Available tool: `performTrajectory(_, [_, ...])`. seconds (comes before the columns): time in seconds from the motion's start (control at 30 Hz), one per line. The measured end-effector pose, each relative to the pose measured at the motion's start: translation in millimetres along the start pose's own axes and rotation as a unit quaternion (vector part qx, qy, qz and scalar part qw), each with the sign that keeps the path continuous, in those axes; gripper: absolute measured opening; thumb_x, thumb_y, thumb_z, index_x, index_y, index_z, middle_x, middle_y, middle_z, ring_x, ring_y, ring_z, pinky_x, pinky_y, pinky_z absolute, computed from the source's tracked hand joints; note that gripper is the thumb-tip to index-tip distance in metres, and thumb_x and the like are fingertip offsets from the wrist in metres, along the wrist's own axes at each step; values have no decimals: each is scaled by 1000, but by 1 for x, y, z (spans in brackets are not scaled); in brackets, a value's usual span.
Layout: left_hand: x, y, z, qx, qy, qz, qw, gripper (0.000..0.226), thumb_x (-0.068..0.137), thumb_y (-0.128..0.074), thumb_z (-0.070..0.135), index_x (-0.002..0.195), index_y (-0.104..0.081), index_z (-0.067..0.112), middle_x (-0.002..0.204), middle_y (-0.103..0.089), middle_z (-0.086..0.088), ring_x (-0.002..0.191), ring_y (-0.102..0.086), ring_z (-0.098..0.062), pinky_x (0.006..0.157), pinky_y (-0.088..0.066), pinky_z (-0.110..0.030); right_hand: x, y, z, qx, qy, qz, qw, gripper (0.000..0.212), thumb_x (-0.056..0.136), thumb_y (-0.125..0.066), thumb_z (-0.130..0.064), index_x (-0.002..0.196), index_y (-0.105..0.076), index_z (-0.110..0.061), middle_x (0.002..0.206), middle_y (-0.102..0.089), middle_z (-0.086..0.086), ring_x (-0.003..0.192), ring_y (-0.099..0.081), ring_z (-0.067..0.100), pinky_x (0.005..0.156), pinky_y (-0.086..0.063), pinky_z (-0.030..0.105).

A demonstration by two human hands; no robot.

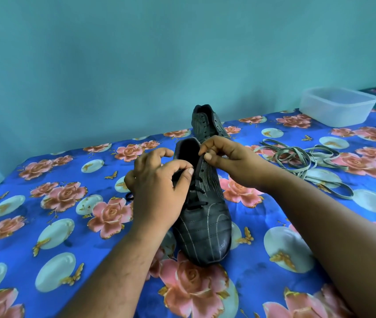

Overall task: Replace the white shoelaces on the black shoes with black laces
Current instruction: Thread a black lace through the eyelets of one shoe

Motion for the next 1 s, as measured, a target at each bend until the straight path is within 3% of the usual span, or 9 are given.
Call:
performTrajectory(0.13, [-1,-10,0,-40,9,-49,998,24,85,-56,48,94,-77,38,119,-62,10,120,-50,-27,97,-39,-52,0,0,0,1,0,0,1000,11,103,-56,-13,111,-64,-14,85,-46,13,77,-43,11,71,-39,15])
performTrajectory(0.23, [0,-20,-10,-88,49,-87,991,17,87,-62,47,95,-76,42,119,-60,14,123,-50,-23,99,-39,-47,1,-1,2,-5,0,-3,1000,14,103,-58,-14,114,-66,-16,88,-51,21,80,-46,14,76,-41,17])
performTrajectory(0.37, [0,-32,-19,-166,67,-101,979,25,78,-53,65,99,-65,57,117,-60,17,119,-56,-23,99,-47,-54,3,3,6,8,-17,5,1000,19,97,-67,-11,115,-68,-18,87,-60,4,82,-55,11,77,-46,19])
performTrajectory(0.47, [0,-35,-21,-187,79,-90,975,29,74,-52,67,99,-66,58,115,-61,17,119,-58,-22,100,-47,-53,1,15,7,30,-32,1,999,19,88,-76,-4,106,-72,-11,87,-72,-6,81,-65,4,75,-50,16])
performTrajectory(0.57, [0,-33,-20,-177,88,-83,977,31,72,-51,69,99,-63,60,114,-61,18,120,-57,-21,102,-45,-53,-2,20,5,15,-43,-14,999,17,81,-83,-11,97,-78,-12,88,-78,-4,79,-68,1,73,-49,12])
performTrajectory(0.7, [-2,-32,-18,-161,112,-89,977,31,70,-50,67,98,-62,61,113,-60,20,121,-52,-19,101,-43,-53,1,8,-1,-38,-1,-17,999,13,78,-87,-14,89,-81,-13,93,-77,-1,83,-69,6,71,-47,12])
performTrajectory(0.87, [-3,-30,-22,-175,123,-74,974,23,74,-61,55,85,-78,45,112,-64,16,119,-54,-21,101,-43,-51,0,9,-6,-74,38,6,997,15,75,-88,-22,87,-81,-16,92,-77,-4,88,-70,10,74,-48,15])
performTrajectory(1.0, [-3,-36,-28,-242,139,-72,958,19,68,-58,66,84,-68,66,112,-63,18,119,-58,-20,101,-47,-52,-2,4,-17,-113,109,25,987,13,78,-86,-22,85,-81,-13,91,-76,-4,89,-71,11,82,-54,27])
Point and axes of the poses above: each hand's wrist, its own x-axis towards the middle knuckle, its own y-axis out of the back of the hand, z = x × y, the point moved 7 cm from there along x, towards the middle knuckle
